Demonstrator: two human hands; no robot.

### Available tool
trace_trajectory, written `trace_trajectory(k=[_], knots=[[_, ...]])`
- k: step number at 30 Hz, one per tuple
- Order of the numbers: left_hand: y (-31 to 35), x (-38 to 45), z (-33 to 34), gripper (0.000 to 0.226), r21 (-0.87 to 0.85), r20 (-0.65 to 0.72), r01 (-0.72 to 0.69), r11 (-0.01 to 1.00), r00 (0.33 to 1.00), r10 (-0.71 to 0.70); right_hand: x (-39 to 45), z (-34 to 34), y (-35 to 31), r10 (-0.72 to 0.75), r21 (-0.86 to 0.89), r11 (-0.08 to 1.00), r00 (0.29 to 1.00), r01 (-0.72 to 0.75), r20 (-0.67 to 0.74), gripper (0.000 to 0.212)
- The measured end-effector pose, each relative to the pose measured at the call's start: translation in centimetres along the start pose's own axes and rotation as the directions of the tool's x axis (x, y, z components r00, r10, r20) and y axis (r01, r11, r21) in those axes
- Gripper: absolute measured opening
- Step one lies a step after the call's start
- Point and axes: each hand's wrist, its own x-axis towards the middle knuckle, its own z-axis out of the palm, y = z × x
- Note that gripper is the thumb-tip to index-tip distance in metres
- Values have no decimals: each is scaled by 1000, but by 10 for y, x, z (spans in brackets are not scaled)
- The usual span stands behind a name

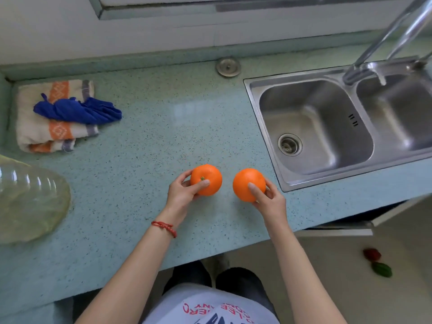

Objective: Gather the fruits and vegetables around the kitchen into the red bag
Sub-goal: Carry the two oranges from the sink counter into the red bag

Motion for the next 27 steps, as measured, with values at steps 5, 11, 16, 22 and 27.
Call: trace_trajectory(k=[5,11,16,22,27], knots=[[-7,-21,35,54,45,124,-4,999,992,-1,-24,-46,12,12,175,985,991,11,-134,44],[-27,-60,89,46,124,295,7,992,954,-44,-59,-113,37,1,332,939,965,90,-264,43],[-62,-98,139,41,263,428,-35,964,900,-84,-100,-179,64,-9,418,888,915,193,-404,43],[-113,-152,196,42,420,592,-155,894,793,-141,-159,-255,104,72,486,836,828,254,-556,45],[-154,-201,239,43,494,712,-263,828,669,-212,-209,-293,142,169,546,772,724,324,-668,38]])
